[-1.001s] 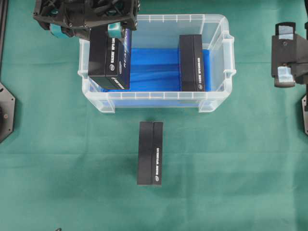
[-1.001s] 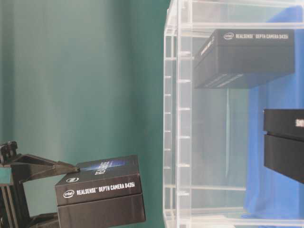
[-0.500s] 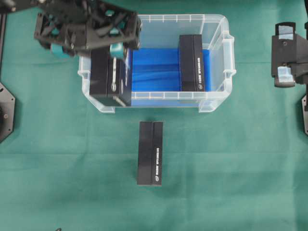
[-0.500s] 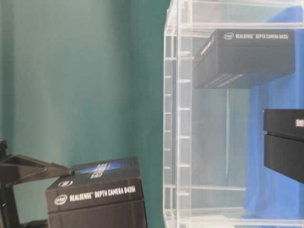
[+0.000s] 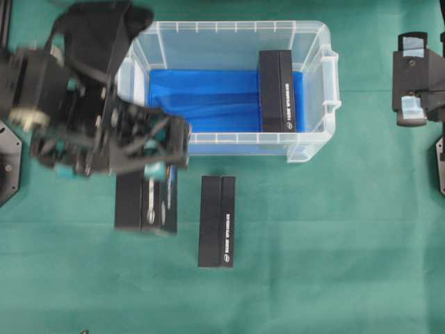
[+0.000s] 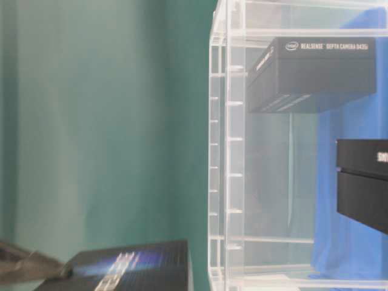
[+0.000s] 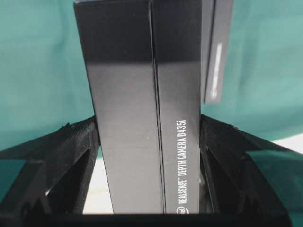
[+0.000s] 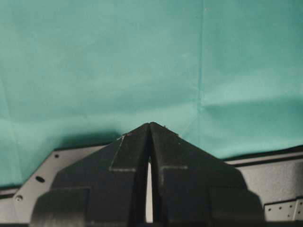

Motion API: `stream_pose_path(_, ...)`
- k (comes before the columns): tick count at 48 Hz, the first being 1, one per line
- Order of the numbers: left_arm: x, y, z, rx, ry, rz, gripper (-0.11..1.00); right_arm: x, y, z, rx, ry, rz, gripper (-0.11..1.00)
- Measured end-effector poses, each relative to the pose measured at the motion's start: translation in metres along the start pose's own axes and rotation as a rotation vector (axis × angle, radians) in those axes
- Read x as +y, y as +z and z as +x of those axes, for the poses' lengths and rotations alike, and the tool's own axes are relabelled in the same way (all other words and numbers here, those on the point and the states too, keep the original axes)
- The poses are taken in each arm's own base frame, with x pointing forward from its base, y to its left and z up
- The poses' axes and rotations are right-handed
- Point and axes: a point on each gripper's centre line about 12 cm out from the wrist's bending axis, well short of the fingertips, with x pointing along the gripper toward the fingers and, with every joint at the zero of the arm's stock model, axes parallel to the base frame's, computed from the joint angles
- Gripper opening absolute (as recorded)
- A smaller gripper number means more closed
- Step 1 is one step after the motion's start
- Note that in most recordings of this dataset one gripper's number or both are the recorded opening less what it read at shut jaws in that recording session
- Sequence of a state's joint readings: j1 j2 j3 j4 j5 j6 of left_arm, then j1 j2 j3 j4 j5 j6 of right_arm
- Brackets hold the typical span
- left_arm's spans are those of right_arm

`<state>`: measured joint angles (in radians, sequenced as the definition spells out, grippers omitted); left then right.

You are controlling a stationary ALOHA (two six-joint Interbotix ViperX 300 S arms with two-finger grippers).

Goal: Take the box out of the case with the left arm.
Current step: 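Carry the box forward and lower it left of the first box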

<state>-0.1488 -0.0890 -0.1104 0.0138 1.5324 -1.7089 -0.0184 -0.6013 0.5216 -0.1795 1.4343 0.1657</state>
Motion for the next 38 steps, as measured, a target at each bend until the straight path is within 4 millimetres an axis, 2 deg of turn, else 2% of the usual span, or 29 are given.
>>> stream_pose_path(9, 0.003, -0.020, -0.001, 0.003, -0.002, -0.010, 0.61, 0.000, 0.000, 0.000, 0.000, 0.000, 0.002, 0.00)
stream_pose_path(18, 0.005, -0.022, 0.006, -0.002, 0.001, -0.008, 0.61, 0.000, 0.000, 0.000, -0.001, 0.000, 0.000, 0.00)
stream_pose_path(28, 0.008, -0.022, 0.032, -0.008, 0.008, -0.005, 0.61, 0.000, 0.000, 0.000, 0.000, 0.000, 0.002, 0.00)
stream_pose_path(38, 0.017, -0.022, 0.068, -0.010, 0.019, 0.001, 0.61, 0.000, 0.000, 0.000, 0.000, 0.000, 0.000, 0.00)
